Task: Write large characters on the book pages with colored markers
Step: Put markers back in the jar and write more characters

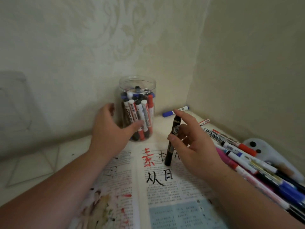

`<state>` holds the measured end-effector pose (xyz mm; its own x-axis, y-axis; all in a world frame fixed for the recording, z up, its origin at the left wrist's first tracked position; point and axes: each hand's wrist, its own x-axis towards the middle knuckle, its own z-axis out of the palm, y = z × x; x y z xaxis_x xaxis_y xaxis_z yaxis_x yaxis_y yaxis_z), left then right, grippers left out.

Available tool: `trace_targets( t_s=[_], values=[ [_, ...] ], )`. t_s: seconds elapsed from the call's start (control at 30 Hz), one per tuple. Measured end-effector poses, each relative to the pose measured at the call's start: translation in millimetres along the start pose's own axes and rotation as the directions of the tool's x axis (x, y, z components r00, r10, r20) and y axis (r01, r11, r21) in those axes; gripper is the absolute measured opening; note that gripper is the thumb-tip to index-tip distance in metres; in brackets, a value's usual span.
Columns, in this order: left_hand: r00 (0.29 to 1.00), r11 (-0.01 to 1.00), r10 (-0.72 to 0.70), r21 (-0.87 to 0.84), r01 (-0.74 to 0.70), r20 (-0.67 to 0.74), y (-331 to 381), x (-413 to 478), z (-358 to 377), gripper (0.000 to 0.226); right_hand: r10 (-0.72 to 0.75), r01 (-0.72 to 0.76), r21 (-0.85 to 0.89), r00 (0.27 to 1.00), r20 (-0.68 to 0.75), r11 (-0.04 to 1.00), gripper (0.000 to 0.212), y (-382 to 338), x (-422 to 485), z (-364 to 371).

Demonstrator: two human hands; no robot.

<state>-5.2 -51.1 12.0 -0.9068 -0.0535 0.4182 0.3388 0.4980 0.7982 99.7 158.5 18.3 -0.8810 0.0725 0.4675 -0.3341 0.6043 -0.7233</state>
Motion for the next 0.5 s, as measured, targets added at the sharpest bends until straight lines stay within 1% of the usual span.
trace_targets(
  t_s=[0.03,0.07,0.13,0.17,0.2,0.27,0.3,0.33,0.4,0.43,0.5],
  values=[
    [0.994,1.000,-0.011,-0.004,0.012,0.105,0.9,-0.5,3.6,0.076,0.022,-0.021,-0.020,1.000,0.015,1.000,0.069,-1.2,0.2,-0.7],
    [0.985,1.000,-0.011,-0.013,0.013,0.173,2.1,-0.7,8.6,0.073,0.051,-0.049,-0.035,0.998,0.034,0.998,0.074,-3.0,0.4,-1.5],
    [0.980,1.000,-0.007,-0.020,0.011,0.199,2.0,0.7,17.0,0.067,0.115,-0.113,-0.044,0.992,0.057,0.993,0.084,-4.7,2.0,-3.2],
    [0.982,1.000,0.003,-0.018,0.001,0.189,2.9,1.5,17.8,0.064,0.136,-0.134,-0.046,0.989,0.059,0.990,0.083,-4.4,3.5,-3.8],
    [0.986,1.000,0.023,0.001,-0.023,0.166,3.4,3.1,17.1,0.062,0.139,-0.137,-0.047,0.989,0.051,0.989,0.075,-5.0,4.6,-4.5],
    [0.984,0.984,0.153,0.082,-0.160,0.089,1.7,6.6,14.8,0.067,0.102,-0.102,-0.004,0.995,-0.021,0.995,0.043,-7.6,5.8,-7.0],
    [0.968,0.960,0.239,0.130,-0.247,0.072,0.4,7.4,13.4,0.074,0.091,-0.086,0.057,0.991,-0.094,0.995,0.031,-8.5,6.3,-10.0],
    [0.947,0.930,0.312,0.179,-0.322,0.080,0.5,7.1,12.3,0.081,0.104,-0.078,0.146,0.978,-0.180,0.986,0.023,-11.3,7.1,-14.7],
    [0.913,0.878,0.386,0.251,-0.409,0.134,1.8,6.5,12.5,0.089,0.178,-0.068,0.325,0.930,-0.320,0.943,0.015,-15.5,9.5,-27.1],
    [0.902,0.860,0.405,0.272,-0.432,0.151,3.1,5.8,12.9,0.090,0.228,-0.077,0.391,0.906,-0.357,0.917,0.019,-17.3,11.0,-32.4],
    [0.879,0.828,0.446,0.293,-0.477,0.170,2.2,4.8,15.4,0.088,0.315,-0.150,0.434,0.887,-0.338,0.889,0.024,-18.2,14.5,-41.4]
  ],
)
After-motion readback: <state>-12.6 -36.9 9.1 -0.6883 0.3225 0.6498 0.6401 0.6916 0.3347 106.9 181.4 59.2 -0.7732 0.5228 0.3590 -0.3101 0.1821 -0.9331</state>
